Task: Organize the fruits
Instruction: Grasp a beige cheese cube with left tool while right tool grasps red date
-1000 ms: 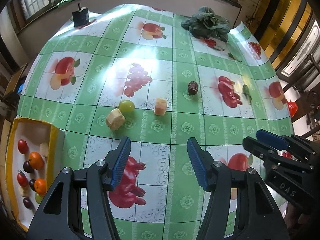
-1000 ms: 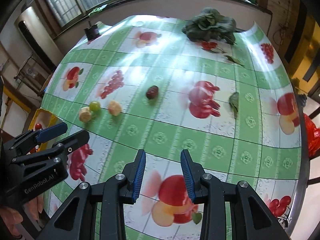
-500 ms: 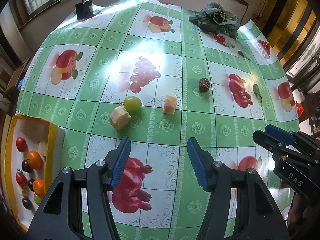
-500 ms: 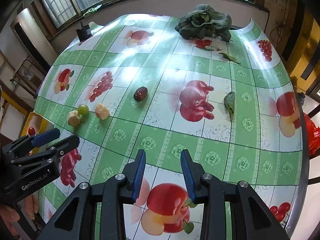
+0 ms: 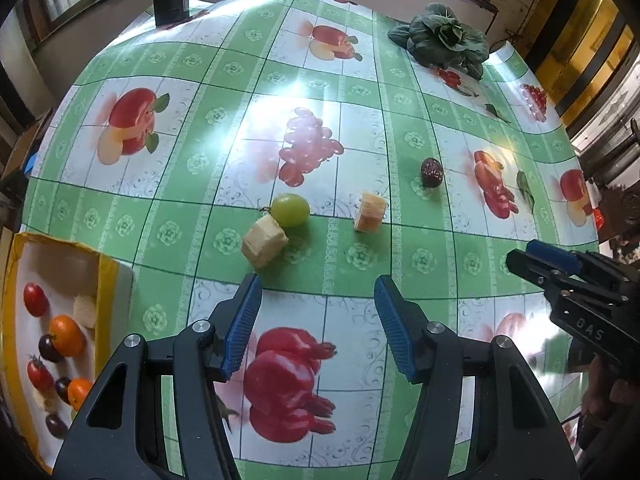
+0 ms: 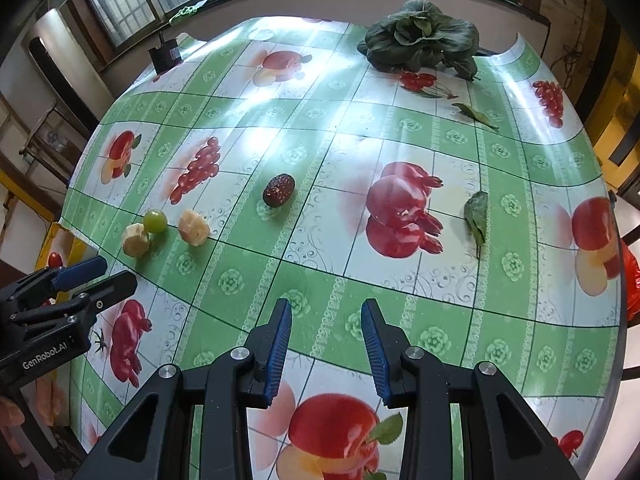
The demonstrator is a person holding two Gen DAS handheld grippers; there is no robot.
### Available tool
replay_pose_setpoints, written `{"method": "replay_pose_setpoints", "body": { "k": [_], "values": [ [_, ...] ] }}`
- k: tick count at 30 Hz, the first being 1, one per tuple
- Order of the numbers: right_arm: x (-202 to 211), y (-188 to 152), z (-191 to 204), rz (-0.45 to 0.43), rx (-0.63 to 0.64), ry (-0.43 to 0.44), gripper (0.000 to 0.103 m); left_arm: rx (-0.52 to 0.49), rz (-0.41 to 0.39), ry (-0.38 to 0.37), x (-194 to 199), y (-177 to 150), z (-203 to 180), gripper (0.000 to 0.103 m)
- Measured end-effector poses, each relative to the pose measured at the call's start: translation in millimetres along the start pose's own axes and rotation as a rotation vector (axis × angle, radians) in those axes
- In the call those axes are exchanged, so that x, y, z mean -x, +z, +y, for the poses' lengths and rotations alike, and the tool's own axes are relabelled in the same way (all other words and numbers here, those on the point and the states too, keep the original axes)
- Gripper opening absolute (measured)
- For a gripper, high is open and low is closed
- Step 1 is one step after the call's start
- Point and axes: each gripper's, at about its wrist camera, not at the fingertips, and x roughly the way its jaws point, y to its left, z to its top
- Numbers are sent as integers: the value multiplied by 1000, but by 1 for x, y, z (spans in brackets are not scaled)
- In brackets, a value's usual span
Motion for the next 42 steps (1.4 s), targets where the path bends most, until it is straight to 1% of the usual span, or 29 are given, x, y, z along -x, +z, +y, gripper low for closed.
{"method": "replay_pose_setpoints", "body": {
  "k": [5, 9, 14, 15, 16, 18, 19, 22, 32, 33, 34, 35, 36, 39, 41, 42],
  "values": [
    [-8, 7, 0, 7, -2, 12, 35, -19, -5, -24, -8, 12, -11, 59],
    [-10, 14, 2, 4, 13, 17, 35, -38, -5, -39, -23, 22, -23, 59],
    [-15, 20, -2, 2, 3, 22, 35, -46, -3, -52, -40, 30, -30, 59],
    [-17, 21, -3, 4, -1, 25, 35, -46, 2, -47, -45, 32, -30, 57],
    [-18, 23, -4, 5, -3, 29, 35, -45, 8, -46, -49, 33, -29, 48],
    [-22, 26, -4, 4, -3, 42, 35, -56, 23, -40, -58, 36, -30, 35],
    [-23, 28, -4, 1, -1, 46, 35, -65, 5, -31, -57, 37, -30, 30],
    [-26, 38, 0, -26, 1, 74, 35, -64, 8, -32, -59, 39, -29, 17],
    [-61, 76, 17, -26, -23, 135, 35, -35, 13, -36, -54, 33, -24, 17],
    [-64, 77, 19, -25, -19, 140, 33, -33, 13, -34, -54, 32, -23, 17],
    [-68, 78, 21, -18, -12, 138, 29, -31, 13, -31, -53, 32, -23, 17],
    [-71, 79, 25, -17, 13, 111, 23, -31, 12, -30, -51, 31, -23, 17],
    [-71, 78, 29, -20, 35, 91, 23, -31, 10, -30, -50, 30, -22, 17],
    [-69, 74, 32, -1, 63, 100, 22, -21, 3, -22, -43, 28, -18, 17],
    [-63, 69, 33, -4, 71, 96, 22, -3, -1, -31, -36, 25, -12, 17],
    [-57, 66, 32, -12, 71, 108, 22, 2, -2, -34, -33, 24, -10, 17]
  ]
}}
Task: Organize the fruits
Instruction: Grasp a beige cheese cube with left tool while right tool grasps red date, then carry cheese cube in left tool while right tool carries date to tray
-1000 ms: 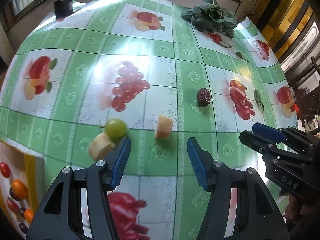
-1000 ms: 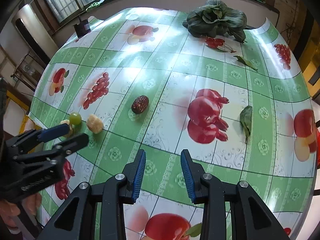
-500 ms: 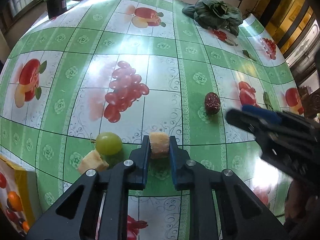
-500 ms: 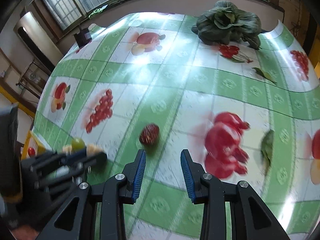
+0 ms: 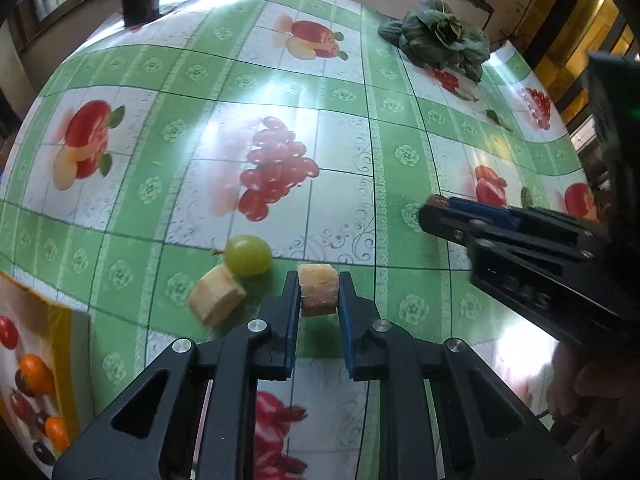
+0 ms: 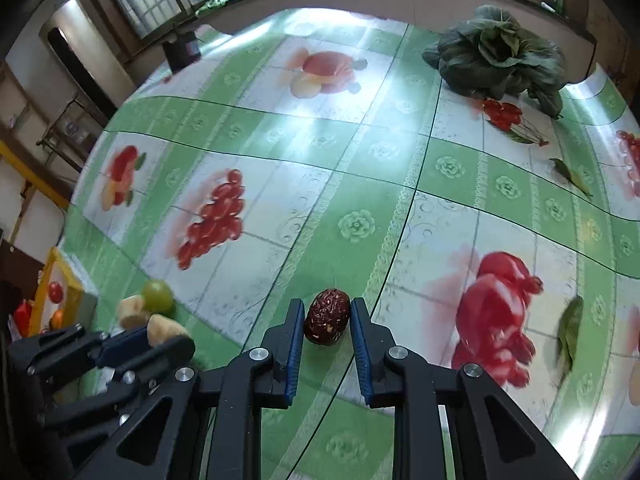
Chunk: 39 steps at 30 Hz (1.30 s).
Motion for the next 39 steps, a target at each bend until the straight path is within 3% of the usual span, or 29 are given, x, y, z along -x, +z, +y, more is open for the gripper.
{"method": "replay_pose_setpoints", "body": {
  "k": [18, 39],
  "values": [
    [68, -52, 69, -38, 101, 13, 22, 81, -58, 76, 75, -49, 52, 17],
    [48, -62, 223, 1, 323, 136, 22, 225, -100, 205, 130, -100, 166, 17]
  ]
}}
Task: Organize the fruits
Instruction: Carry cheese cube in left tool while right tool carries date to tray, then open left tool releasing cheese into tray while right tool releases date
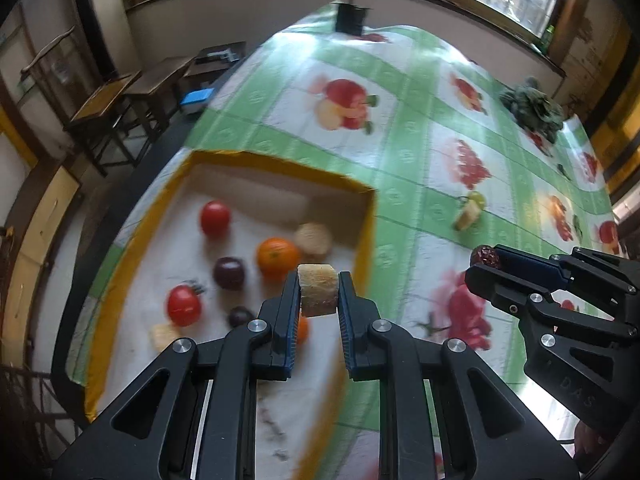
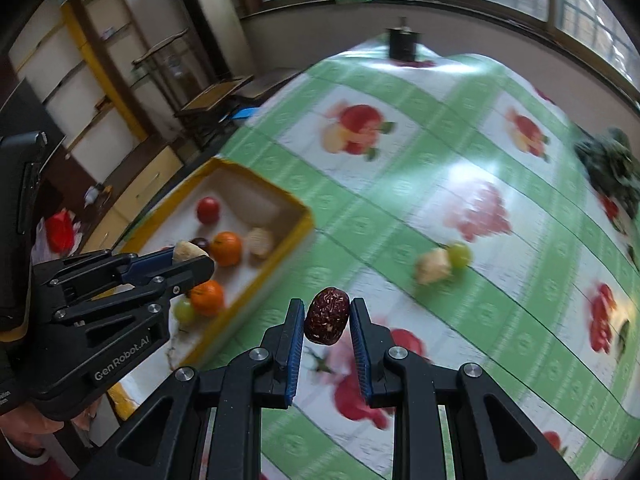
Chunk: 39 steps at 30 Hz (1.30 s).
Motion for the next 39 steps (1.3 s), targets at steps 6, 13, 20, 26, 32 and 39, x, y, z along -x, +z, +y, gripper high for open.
{"method": "replay_pose_setpoints", "body": {
  "k": [6, 13, 20, 26, 32, 39],
  "values": [
    [-25, 15, 36, 26, 57, 49, 22, 68, 12, 30, 0, -10, 45, 17],
    [-66, 29, 78, 84, 133, 109, 22, 141, 62, 56, -12, -29, 83, 17],
    [-97, 31, 90, 128, 137, 81, 22, 160, 67, 58, -16, -31, 95, 17],
    [-108, 34, 91, 143, 130, 92, 23, 178, 76, 38, -20, -29, 99, 17],
    [-102, 34, 82, 139, 80, 153, 31, 190, 56, 35, -18, -23, 100, 47],
    [-72, 35, 55, 90, 16, 184, 31, 159, 22, 18, -8, -14, 87, 61]
  ]
}}
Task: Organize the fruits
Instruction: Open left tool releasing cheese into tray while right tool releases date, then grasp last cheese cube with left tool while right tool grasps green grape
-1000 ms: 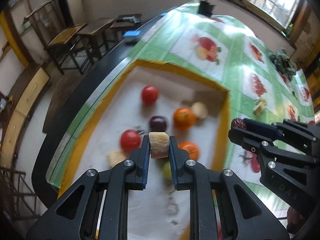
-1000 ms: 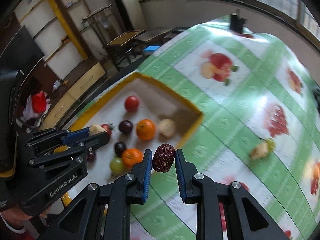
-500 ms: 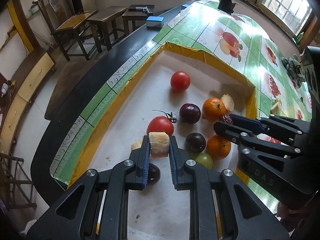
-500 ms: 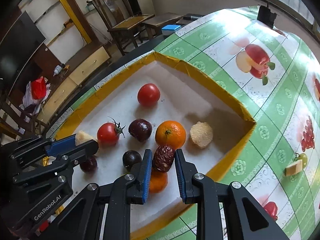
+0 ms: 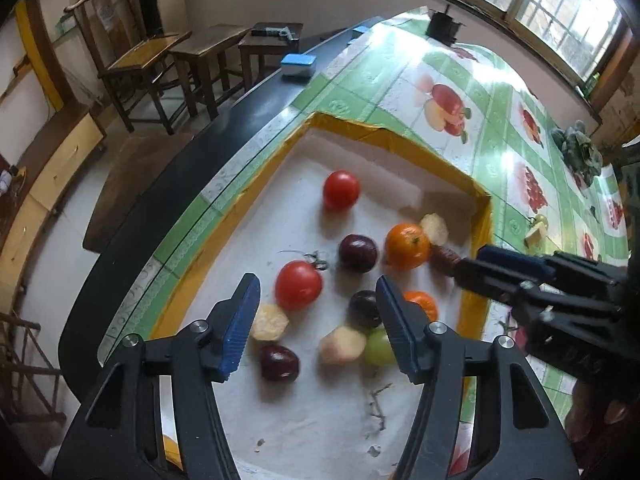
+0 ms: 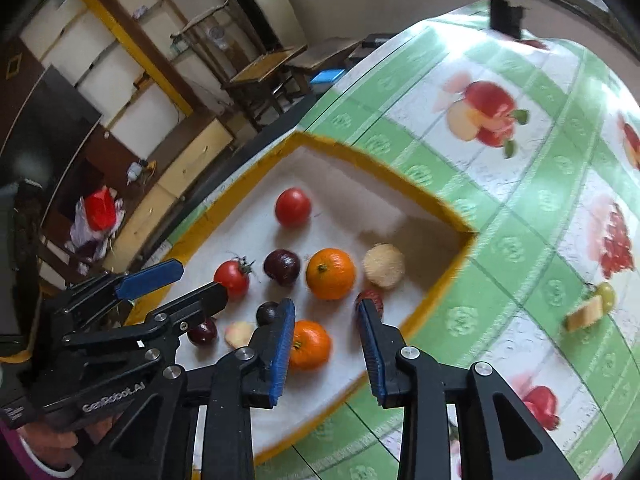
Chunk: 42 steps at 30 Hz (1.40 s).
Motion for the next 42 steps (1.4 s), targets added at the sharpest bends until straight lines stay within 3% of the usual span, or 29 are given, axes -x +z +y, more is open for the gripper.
{"method": "replay_pose_setpoints", "body": {
  "k": [8, 18, 27, 32, 33, 34, 36, 42],
  "values": [
    [47, -12, -46, -68, -79, -69, 32, -142, -23, -93, 4, 8, -57, 61],
    [81, -43, -135, -85, -274, -180, 32, -445, -2, -207, -22, 17, -166, 61],
    [97, -57, -181, -104, -354, -227, 32, -550, 60, -267, -71, 38, -231, 60],
    [96, -57, -198, -108, -372, -225, 32, -559, 73, -274, -91, 41, -245, 60],
    [95, -56, -199, -109, -367, -222, 32, -557, 77, -280, -94, 42, -246, 57],
    [94, -55, -200, -110, -359, -222, 32, -551, 77, -288, -96, 42, -245, 39],
    [89, -50, -200, -106, -337, -222, 32, -536, 95, -285, -101, 43, -243, 15],
    [68, -36, -194, -88, -238, -200, 32, -494, 106, -264, -98, 45, -221, 14]
  ]
}}
